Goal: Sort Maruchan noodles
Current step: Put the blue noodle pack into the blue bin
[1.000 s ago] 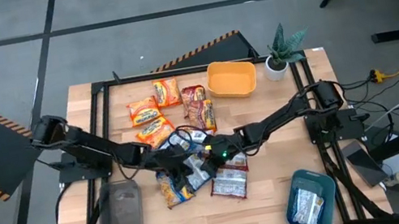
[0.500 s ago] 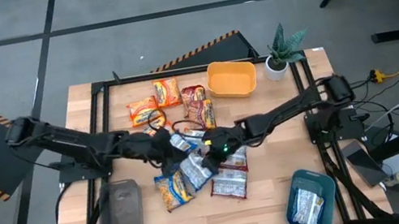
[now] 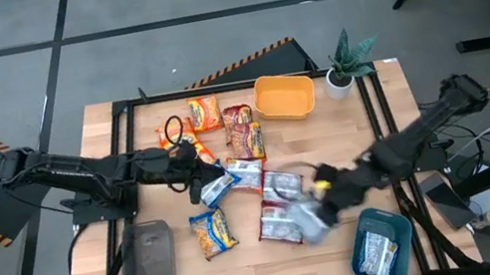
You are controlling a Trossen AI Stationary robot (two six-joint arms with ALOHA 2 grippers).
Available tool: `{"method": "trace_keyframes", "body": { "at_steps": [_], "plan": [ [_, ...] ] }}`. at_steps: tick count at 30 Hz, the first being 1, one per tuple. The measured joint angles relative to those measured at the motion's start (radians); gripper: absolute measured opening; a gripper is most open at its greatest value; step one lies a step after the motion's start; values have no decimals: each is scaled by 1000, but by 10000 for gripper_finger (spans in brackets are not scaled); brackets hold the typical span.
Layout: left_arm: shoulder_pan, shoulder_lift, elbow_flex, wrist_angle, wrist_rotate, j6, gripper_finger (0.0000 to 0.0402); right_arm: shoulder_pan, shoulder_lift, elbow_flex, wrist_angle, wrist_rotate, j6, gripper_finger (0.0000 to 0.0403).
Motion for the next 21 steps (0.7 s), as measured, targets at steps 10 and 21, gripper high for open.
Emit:
{"method": "trace_keyframes", "body": {
  "at_steps": [10, 21],
  "plan": [
    [44, 2, 0, -3, 3, 15, 54, 192, -44, -1, -437, -270, -45, 12],
    [51, 2, 0, -8, -34, 7, 54, 345, -43, -24, -546, -148, 48, 15]
  ]
}}
